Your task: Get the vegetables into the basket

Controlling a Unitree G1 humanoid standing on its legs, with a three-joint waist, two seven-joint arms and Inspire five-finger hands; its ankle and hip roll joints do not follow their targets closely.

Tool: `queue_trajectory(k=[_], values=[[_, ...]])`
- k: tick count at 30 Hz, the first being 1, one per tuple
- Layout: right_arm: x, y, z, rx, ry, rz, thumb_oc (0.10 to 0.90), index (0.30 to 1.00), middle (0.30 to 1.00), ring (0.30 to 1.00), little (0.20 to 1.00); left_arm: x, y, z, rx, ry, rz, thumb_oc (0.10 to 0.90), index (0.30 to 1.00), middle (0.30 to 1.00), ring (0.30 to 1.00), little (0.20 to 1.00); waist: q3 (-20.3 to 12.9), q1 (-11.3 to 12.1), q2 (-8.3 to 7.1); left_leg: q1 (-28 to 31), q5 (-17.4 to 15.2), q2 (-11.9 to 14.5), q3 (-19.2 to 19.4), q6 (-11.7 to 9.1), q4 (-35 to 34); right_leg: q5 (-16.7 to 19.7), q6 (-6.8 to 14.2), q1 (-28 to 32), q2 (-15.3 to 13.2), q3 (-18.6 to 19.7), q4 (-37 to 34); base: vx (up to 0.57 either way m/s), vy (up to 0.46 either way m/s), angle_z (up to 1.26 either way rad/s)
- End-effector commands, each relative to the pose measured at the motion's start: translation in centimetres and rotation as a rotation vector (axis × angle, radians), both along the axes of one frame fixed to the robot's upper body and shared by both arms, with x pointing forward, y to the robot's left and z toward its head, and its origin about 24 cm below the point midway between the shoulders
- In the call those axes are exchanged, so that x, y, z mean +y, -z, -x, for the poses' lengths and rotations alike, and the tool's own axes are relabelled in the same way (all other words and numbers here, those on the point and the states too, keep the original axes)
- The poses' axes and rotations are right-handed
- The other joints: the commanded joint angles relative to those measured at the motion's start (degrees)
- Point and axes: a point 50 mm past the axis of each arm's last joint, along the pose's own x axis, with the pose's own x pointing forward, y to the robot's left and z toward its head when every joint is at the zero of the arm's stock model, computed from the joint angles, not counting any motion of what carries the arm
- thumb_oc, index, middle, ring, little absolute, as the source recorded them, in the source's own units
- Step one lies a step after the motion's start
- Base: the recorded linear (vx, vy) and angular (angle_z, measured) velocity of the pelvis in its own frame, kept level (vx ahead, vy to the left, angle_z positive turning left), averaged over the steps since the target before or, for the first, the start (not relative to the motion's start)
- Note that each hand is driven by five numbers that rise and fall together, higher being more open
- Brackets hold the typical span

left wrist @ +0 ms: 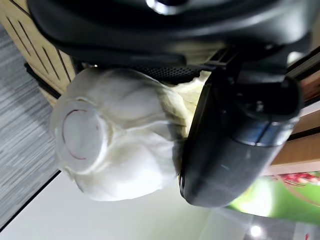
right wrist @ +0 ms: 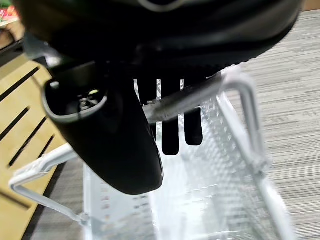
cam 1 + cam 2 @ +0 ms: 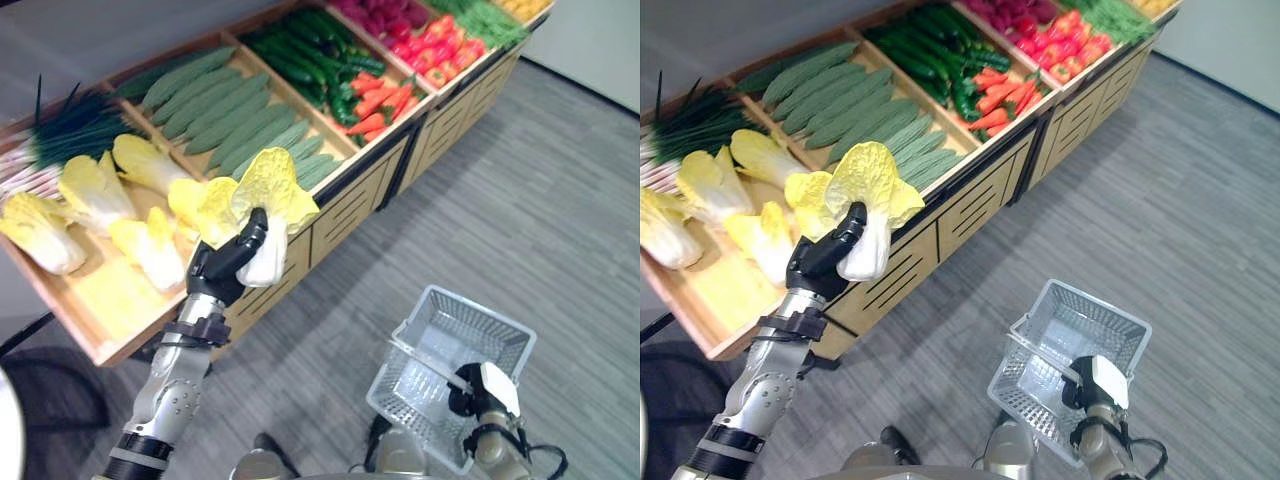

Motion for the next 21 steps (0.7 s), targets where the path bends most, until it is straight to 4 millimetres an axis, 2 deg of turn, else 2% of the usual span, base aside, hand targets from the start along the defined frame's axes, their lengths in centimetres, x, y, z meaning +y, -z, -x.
queue_trajectory(k=[1,2,4,7,9,14,17,18,19,20,21], values=[[-0.2,-1.5,-1.6,-0.128,-0.017,0.030,0.400,0.300,0.300,0.300,0.300,-1.0,-4.8,0.3,-0.276,0.086,-0.008,0.400,0.300,0.300,0.300,0.300,-4.2,-1.1,-2.60,-5.8,-2.1,-0.2,-3.1,-2.1,6.0,1.5,3.9,5.2,-4.0,-0.8,-4.4,0.00,-0.190,-0.22],[-0.2,-1.5,-1.6,-0.128,-0.017,0.030,0.400,0.300,0.300,0.300,0.300,-1.0,-4.8,0.3,-0.276,0.086,-0.008,0.400,0.300,0.300,0.300,0.300,-4.2,-1.1,-2.58,-5.8,-2.1,-0.1,-3.1,-2.2,6.1,1.5,3.9,5.3,-4.0,-0.8,-4.5,-0.01,-0.146,-0.20],[-0.9,-1.5,-1.0,-0.119,0.004,0.050,0.400,0.300,0.300,0.300,0.300,-1.1,-4.8,0.2,-0.279,0.100,0.003,0.400,0.300,0.300,0.300,0.300,-3.8,-2.0,-2.13,-6.4,-0.6,1.5,-2.7,-3.6,6.8,0.2,3.0,6.0,-2.3,-0.5,-6.4,0.00,-0.166,-0.19],[-1.6,-1.5,-0.5,-0.114,0.036,0.066,0.400,0.300,0.300,0.300,0.300,-1.3,-4.7,0.2,-0.278,0.114,0.017,0.400,0.300,0.300,0.300,0.300,-3.6,-2.7,-1.66,-6.4,0.7,2.6,-2.4,-4.8,7.1,0.2,2.5,6.5,-1.2,0.0,-7.8,0.01,-0.177,-0.09],[-2.3,-1.9,-0.3,-0.132,0.062,0.091,0.400,0.300,0.300,0.300,0.300,-1.6,-4.7,0.1,-0.282,0.134,0.033,0.400,0.300,0.300,0.300,0.300,-3.1,-4.0,-0.88,-6.0,2.1,3.7,-1.8,-5.9,6.7,-0.2,1.9,6.7,0.2,1.5,-9.0,0.01,-0.141,-0.13],[-3.5,-2.1,0.6,-0.132,0.115,0.117,0.400,0.300,0.300,0.300,0.300,-2.4,-4.5,-0.2,-0.285,0.172,0.053,0.400,0.300,0.300,0.300,0.300,-2.6,-5.4,0.43,-5.2,4.2,4.8,-1.4,-7.2,5.6,-1.0,0.8,7.0,1.9,2.9,-9.1,0.02,-0.132,-0.19],[-4.2,-2.1,1.5,-0.122,0.137,0.122,0.400,0.300,0.300,0.300,0.300,-3.3,-4.4,-0.5,-0.285,0.196,0.064,0.400,0.300,0.300,0.300,0.300,-2.0,-6.7,1.49,-5.3,6.3,6.1,-2.2,-8.9,6.2,-2.1,-0.4,6.9,3.3,3.8,-8.4,0.03,-0.180,-0.08],[-4.4,-2.2,1.8,-0.127,0.145,0.119,0.400,0.300,0.300,0.300,0.300,-3.4,-4.6,-0.6,-0.293,0.193,0.062,0.400,0.300,0.300,0.300,0.300,-1.4,-7.2,1.62,-5.8,8.2,7.7,-3.9,-10.4,8.9,-3.0,-1.4,7.0,4.5,5.0,-7.9,0.04,-0.188,-0.05],[-4.4,-2.2,1.8,-0.127,0.145,0.119,0.400,0.300,0.300,0.300,0.300,-3.4,-4.6,-0.6,-0.293,0.193,0.062,0.400,0.300,0.300,0.300,0.300,-1.4,-7.2,1.70,-6.0,8.1,7.9,-4.1,-10.5,9.2,-3.1,-1.5,7.0,4.7,5.0,-7.9,0.05,-0.193,-0.13],[-4.6,-2.3,1.8,-0.126,0.146,0.123,0.400,0.300,0.300,0.300,0.300,-3.4,-4.8,-0.7,-0.303,0.190,0.057,0.400,0.300,0.300,0.300,0.300,-1.1,-7.0,1.52,-6.7,8.2,8.1,-6.4,-10.6,11.6,-3.4,-1.9,6.8,5.0,6.2,-7.6,-0.05,-0.064,-0.22],[-5.2,-2.5,1.6,-0.123,0.146,0.138,0.400,0.300,0.300,0.300,0.300,-3.5,-5.1,-0.7,-0.320,0.188,0.054,0.400,0.300,0.300,0.300,0.300,-0.3,-6.0,1.81,-8.5,9.7,6.6,-13.1,-9.2,12.4,-2.8,-2.5,5.6,5.5,7.9,-6.7,-0.05,-0.038,-0.33]])
